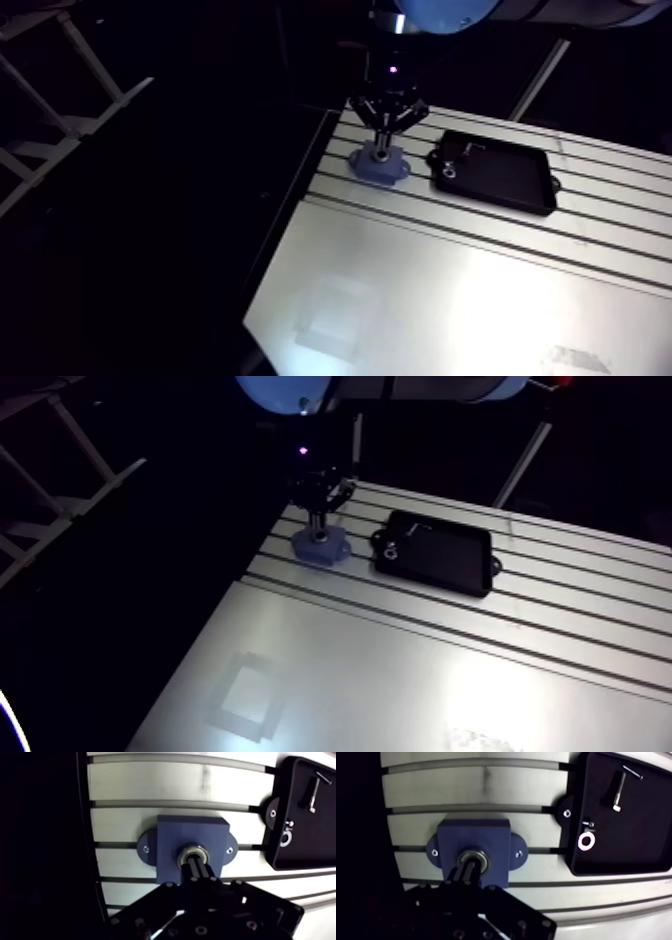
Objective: Pick up the bearing and press it into the housing until flush.
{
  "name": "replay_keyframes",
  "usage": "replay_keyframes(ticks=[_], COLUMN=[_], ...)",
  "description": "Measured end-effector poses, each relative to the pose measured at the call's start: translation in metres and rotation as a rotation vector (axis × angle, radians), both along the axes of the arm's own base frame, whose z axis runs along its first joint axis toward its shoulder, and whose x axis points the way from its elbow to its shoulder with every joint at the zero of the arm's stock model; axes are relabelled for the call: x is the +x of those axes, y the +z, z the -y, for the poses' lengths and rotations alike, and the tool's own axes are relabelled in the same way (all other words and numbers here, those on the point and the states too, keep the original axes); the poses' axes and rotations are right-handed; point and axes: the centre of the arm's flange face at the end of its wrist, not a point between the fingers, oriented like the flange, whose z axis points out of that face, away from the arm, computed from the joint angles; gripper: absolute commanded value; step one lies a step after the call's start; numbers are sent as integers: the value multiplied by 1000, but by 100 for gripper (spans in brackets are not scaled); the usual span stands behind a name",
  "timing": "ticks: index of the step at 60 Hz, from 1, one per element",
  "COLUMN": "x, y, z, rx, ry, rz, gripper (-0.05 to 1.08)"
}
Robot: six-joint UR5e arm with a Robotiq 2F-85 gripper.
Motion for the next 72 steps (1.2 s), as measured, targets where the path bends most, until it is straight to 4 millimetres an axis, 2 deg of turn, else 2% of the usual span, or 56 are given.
replay_keyframes(ticks=[72], x=[5], y=[-11], z=[-2], rx=[5], ry=[2], rz=[7], gripper=[107])
